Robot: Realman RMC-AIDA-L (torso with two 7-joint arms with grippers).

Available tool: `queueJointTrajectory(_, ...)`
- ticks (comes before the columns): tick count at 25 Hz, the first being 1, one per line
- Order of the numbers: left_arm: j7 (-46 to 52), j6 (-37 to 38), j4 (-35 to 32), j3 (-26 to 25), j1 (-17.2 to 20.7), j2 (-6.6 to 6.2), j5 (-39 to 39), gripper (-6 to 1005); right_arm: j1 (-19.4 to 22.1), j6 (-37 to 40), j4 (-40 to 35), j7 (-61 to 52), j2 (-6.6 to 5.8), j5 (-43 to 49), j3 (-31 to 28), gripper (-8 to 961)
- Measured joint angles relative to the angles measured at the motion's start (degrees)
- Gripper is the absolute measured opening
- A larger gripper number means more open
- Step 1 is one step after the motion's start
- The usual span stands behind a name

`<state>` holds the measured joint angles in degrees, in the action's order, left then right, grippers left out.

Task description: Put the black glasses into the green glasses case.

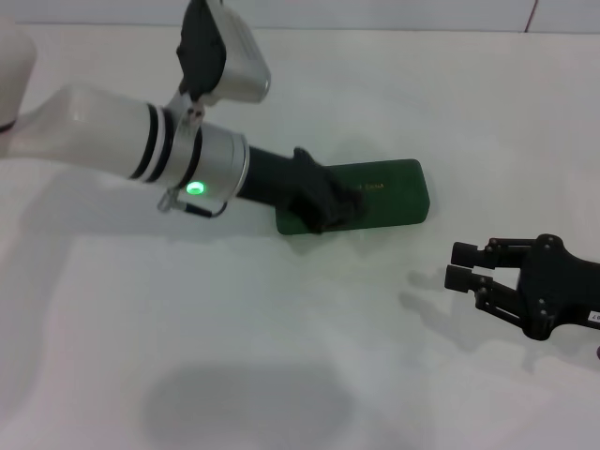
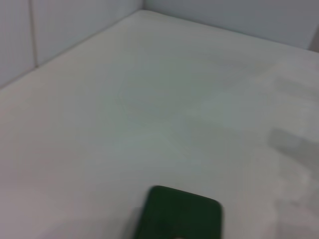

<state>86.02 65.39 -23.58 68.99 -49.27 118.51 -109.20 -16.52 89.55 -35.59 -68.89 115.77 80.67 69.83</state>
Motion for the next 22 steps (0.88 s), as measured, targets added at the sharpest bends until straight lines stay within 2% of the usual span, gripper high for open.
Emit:
queueJointTrajectory(3,-0.9,1.8,-1.1,-0.1,1.4,0.6,0.1,196,0.0,0.3,0.0,0.4,-0.06,0.0,0.0,386)
queueJointTrajectory(6,-1.2,5.3,-6.7,-0.4,4.3,1.12,2.4,212,0.3,0.9,0.0,0.4,-0.38,0.1,-0.1,391)
queueJointTrajectory(9,-0.5,11.2,-13.4,-0.6,9.5,1.0,7.7,227,0.0,1.6,0.1,0.4,-0.73,1.1,-0.1,395)
queueJointTrajectory(10,-0.5,11.2,-13.4,-0.6,9.5,1.0,7.7,232,-0.5,2.1,0.0,-0.1,-0.75,2.0,0.0,397)
queueJointTrajectory(11,0.8,18.3,-16.9,-3.3,14.2,-0.17,12.7,238,-0.9,3.0,0.0,-0.6,-0.78,2.5,0.0,398)
queueJointTrajectory(13,1.2,23.2,-17.6,-5.5,16.3,-1.16,15.1,248,-1.7,5.6,-0.2,-1.7,-0.83,3.0,-0.1,401)
queueJointTrajectory(16,-3.8,36.8,-17.0,-9.2,20.8,-3.59,18.4,263,-2.5,10.2,-1.7,-1.9,-0.63,2.7,-0.6,406)
queueJointTrajectory(20,-10.3,49.3,-16.5,-9.7,26.1,-4.73,20.2,284,-3.1,13.7,-6.2,-3.9,0.02,1.9,-0.4,555)
queueJointTrajectory(22,-12.5,50.3,-16.5,-9.8,28.6,-4.81,20.4,382,-3.7,14.1,-7.1,-4.9,0.12,1.3,0.1,630)
